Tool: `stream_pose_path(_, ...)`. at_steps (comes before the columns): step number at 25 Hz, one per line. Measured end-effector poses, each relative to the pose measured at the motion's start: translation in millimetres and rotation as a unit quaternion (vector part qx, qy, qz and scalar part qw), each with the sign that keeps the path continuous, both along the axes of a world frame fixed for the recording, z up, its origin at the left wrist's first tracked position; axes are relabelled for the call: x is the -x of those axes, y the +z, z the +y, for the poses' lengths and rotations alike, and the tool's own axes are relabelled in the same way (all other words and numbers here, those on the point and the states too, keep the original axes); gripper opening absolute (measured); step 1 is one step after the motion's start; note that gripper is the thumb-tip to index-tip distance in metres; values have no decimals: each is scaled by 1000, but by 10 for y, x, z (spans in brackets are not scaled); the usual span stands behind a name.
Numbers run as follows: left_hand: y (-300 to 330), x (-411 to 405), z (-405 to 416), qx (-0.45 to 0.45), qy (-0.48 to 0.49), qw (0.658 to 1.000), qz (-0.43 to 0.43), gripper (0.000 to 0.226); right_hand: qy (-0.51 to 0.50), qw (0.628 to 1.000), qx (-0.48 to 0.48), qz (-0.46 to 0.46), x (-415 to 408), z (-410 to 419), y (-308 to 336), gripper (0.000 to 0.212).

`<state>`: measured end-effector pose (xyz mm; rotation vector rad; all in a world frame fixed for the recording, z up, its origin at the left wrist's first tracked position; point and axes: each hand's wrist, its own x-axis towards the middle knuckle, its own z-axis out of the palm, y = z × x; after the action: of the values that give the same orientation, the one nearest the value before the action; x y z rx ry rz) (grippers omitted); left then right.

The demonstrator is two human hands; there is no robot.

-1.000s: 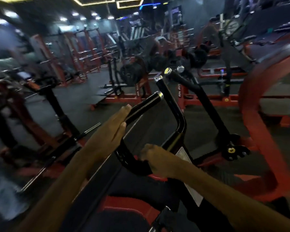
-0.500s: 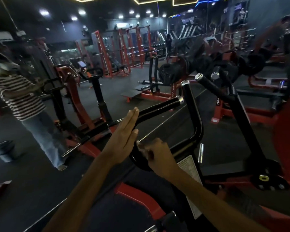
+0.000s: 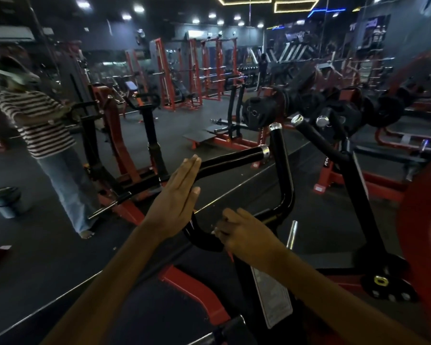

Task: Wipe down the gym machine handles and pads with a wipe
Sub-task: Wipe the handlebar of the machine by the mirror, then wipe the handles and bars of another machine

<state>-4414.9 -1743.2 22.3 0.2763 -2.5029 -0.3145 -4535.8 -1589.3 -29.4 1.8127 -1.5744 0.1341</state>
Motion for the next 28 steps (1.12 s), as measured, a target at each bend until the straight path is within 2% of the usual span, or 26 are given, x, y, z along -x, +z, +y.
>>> stream_pose_path(1, 7, -16, -8, -4, -2, 1000, -6, 57, 2, 1000, 15, -15, 20, 16, 7, 22)
stream_pose_path(3, 32, -62, -13, -14, -18, 1000, -10, 56, 33, 983, 77, -162, 39, 80, 30, 30)
stream_pose_path(5, 58, -162, -19, -26, -34, 999, 4, 52, 54, 916, 134, -374, -3, 166, 52, 35)
stream_pose_path(7, 58, -308, -53, -27, -38, 999, 22, 48, 73, 820, 151, -547, -132, 213, 122, 17)
stream_pose_path(8, 42, -384, -80, -23, -39, 999, 27, 48, 74, 781, 147, -602, -228, 205, 187, 13)
stream_pose_path(9, 20, -461, -116, -19, -39, 999, 28, 48, 71, 759, 145, -630, -324, 181, 250, 20)
stream_pose_path(11, -38, -583, -222, -19, -30, 999, 15, 52, 78, 736, 152, -655, -481, 74, 362, 15)
stream_pose_path(12, -67, -662, -307, -25, -28, 999, 9, 54, 89, 733, 160, -655, -588, -21, 417, 8)
stream_pose_path(13, -86, -757, -405, -37, -30, 999, 3, 54, 98, 753, 174, -627, -694, -145, 441, 7)
stream_pose_path(15, -140, -1014, -650, -77, -42, 996, -12, 50, 98, 822, 183, -530, -976, -461, 404, 11)
stream_pose_path(16, -179, -1174, -790, -92, -43, 995, -24, 49, 92, 843, 172, -501, -1114, -641, 343, 12)
stream_pose_path(19, -361, -1716, -1251, -115, -4, 992, -44, 44, 39, 864, 124, -487, -1458, -1194, 102, 20)
stream_pose_path(20, -432, -1881, -1384, -129, 10, 990, -50, 43, 11, 864, 118, -489, -1487, -1360, 5, 15)
stream_pose_path(22, -580, -2226, -1692, -149, 33, 986, -66, 44, -38, 838, 112, -533, -1568, -1703, -144, 5)
stream_pose_path(25, -700, -2469, -2140, -175, 52, 978, -97, 46, -86, 794, 95, -595, -1675, -2098, -263, 16)
stream_pose_path(28, -676, -2357, -2463, -200, 43, 972, -114, 50, -93, 777, 75, -618, -1761, -2456, -244, 18)
